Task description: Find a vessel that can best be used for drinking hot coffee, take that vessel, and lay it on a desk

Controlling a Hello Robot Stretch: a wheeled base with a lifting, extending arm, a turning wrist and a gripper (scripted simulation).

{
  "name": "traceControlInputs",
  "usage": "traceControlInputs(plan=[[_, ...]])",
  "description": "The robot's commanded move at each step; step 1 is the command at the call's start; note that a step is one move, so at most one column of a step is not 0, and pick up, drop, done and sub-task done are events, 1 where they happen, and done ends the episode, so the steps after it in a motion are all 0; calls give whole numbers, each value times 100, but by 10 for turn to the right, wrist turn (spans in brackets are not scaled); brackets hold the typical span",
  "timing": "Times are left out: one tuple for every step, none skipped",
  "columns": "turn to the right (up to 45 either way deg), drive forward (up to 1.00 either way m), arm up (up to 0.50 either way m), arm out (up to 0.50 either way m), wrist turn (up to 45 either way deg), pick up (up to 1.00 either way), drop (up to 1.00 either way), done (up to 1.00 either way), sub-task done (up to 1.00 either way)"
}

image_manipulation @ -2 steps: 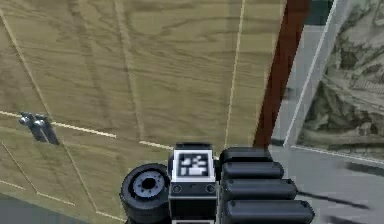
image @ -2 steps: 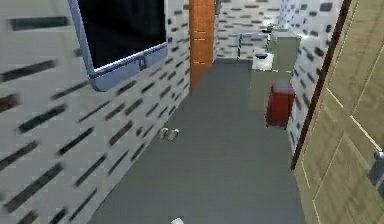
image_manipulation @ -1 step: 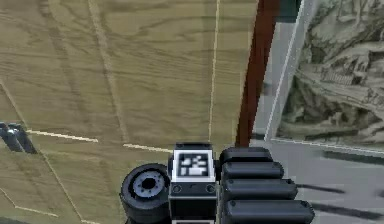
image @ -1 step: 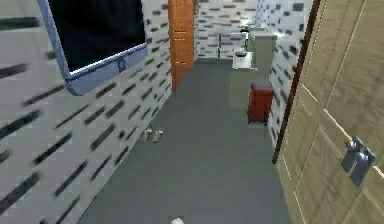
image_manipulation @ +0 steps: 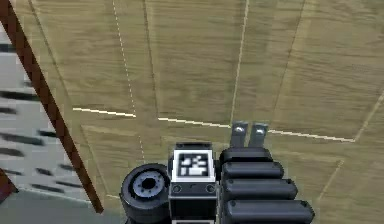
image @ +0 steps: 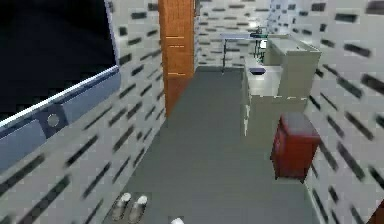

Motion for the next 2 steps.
traceControlInputs(plan=[[0, 100, 0, 0, 0, 0, 0, 0, 0], [30, 0, 0, 0, 0, 0, 0, 0, 0]])
